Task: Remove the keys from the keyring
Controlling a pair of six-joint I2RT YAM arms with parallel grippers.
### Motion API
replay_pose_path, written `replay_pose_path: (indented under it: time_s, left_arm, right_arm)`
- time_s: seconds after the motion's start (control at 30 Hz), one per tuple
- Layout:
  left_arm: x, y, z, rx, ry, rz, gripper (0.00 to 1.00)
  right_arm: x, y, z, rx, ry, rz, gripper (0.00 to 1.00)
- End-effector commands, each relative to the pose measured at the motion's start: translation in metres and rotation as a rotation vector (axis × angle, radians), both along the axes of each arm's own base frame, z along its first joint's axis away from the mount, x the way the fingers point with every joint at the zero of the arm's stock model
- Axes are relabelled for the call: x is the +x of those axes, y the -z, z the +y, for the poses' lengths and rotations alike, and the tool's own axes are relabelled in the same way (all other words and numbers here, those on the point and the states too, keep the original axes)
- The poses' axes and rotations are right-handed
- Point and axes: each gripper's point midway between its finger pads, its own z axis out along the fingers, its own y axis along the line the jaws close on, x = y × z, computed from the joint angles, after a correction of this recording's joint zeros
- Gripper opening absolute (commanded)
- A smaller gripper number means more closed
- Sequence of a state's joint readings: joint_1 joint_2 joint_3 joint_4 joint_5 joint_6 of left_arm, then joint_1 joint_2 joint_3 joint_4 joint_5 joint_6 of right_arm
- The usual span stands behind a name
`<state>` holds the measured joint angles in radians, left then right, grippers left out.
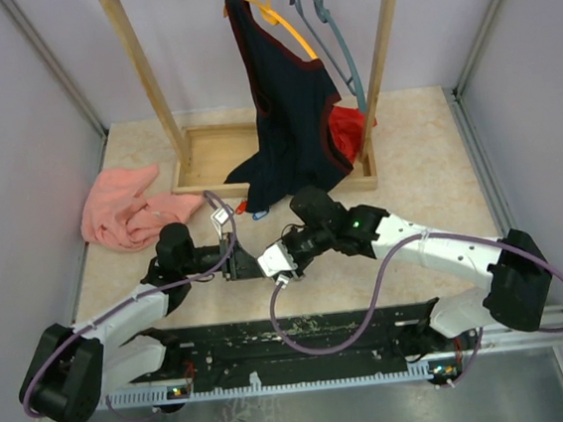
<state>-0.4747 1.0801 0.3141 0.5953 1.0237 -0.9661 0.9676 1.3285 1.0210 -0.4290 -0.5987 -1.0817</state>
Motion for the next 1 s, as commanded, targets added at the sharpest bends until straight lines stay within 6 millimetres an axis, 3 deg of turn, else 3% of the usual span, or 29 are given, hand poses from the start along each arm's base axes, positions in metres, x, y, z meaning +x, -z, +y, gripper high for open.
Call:
replay_pose_path:
  time_s: [0.0,0.4,0.53,0.63,0.83,0.97]
  left_arm:
    - [0.004,-0.013,-0.002,-0.018,0.012,-0.028,0.00]
    - [0.004,-0.010,-0.002,-0.013,0.012,0.006,0.00]
    - [0.006,-0.009,-0.003,-0.014,0.004,0.028,0.07]
    - [0.009,-0.010,-0.003,-0.019,-0.018,0.020,0.23]
    - [0.015,-0.018,0.001,-0.024,-0.079,-0.035,0.41]
    - [0.020,-0.026,0.007,-0.030,-0.144,-0.123,0.47]
  right_arm:
    - [0.000,-0.033,0.010,0.080,-0.015,-0.095,0.26]
    - [-0.002,-0.027,0.009,0.052,-0.026,-0.172,0.00]
    - [-0.003,-0.028,0.008,0.052,-0.027,-0.177,0.00]
    - [-0.003,-0.027,0.007,0.052,-0.025,-0.178,0.00]
    - [-0.002,-0.029,0.006,0.062,0.001,-0.145,0.00]
    - [0.000,-0.037,0.007,0.092,0.030,-0.066,0.00]
